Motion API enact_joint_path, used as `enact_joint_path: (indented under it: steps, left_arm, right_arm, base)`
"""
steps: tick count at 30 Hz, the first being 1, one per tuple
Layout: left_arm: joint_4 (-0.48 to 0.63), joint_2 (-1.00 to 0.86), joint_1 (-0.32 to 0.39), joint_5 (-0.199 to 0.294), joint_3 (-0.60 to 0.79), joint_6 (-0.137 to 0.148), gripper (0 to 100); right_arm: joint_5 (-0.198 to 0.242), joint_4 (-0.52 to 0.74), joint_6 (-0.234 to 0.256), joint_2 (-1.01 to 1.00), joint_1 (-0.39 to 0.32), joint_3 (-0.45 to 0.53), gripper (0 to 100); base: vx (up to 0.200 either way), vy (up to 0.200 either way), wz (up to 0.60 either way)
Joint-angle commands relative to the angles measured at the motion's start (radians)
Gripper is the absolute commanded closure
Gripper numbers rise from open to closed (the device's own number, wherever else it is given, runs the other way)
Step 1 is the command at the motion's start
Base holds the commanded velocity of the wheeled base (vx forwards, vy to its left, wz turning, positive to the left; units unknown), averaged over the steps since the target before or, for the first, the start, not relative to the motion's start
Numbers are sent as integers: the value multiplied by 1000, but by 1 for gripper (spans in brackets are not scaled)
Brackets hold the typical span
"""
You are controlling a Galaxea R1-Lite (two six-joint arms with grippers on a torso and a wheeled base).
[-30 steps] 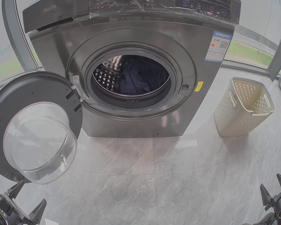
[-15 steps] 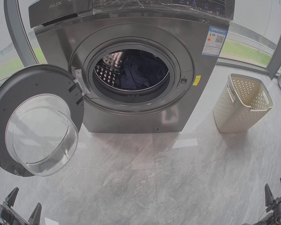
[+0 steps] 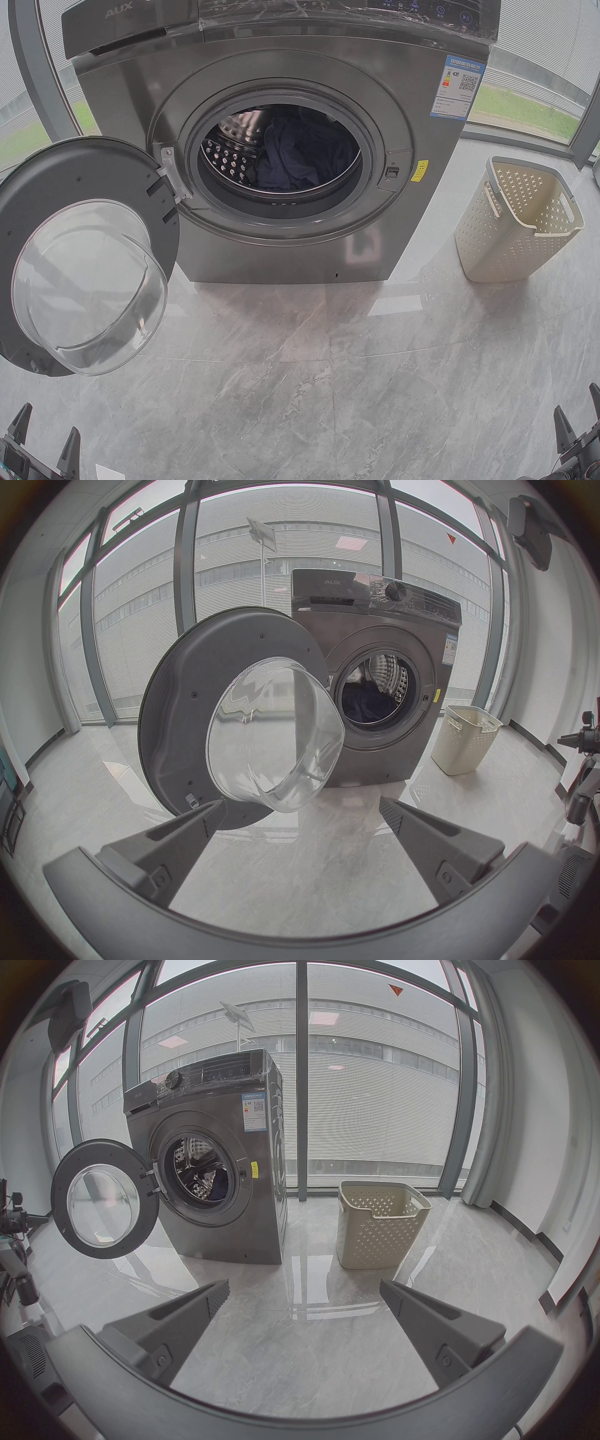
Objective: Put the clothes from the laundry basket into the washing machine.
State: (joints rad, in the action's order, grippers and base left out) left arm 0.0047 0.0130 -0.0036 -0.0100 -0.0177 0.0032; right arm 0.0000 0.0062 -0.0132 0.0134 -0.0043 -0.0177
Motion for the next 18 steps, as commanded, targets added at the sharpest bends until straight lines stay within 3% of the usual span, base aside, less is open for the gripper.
enact_joint_path:
  steps: [1,6,16,18]
  left_arm:
    - [0,-11,-1,-2,16,-2,0]
    - [0,-11,-3,-7,16,-32,0]
    - [0,-10,-3,-10,16,-42,0]
    - [0,-10,-3,-13,16,-45,0]
  right_arm:
    - [-2,-2,1,-6,0,16,0]
    - [-2,-2,2,-6,0,16,0]
    - [-3,-2,6,-6,0,16,0]
    - [-5,-2,7,-6,0,16,0]
  base:
    - [0,200,0]
    - [0,200,0]
    - [0,200,0]
    - [0,0,0]
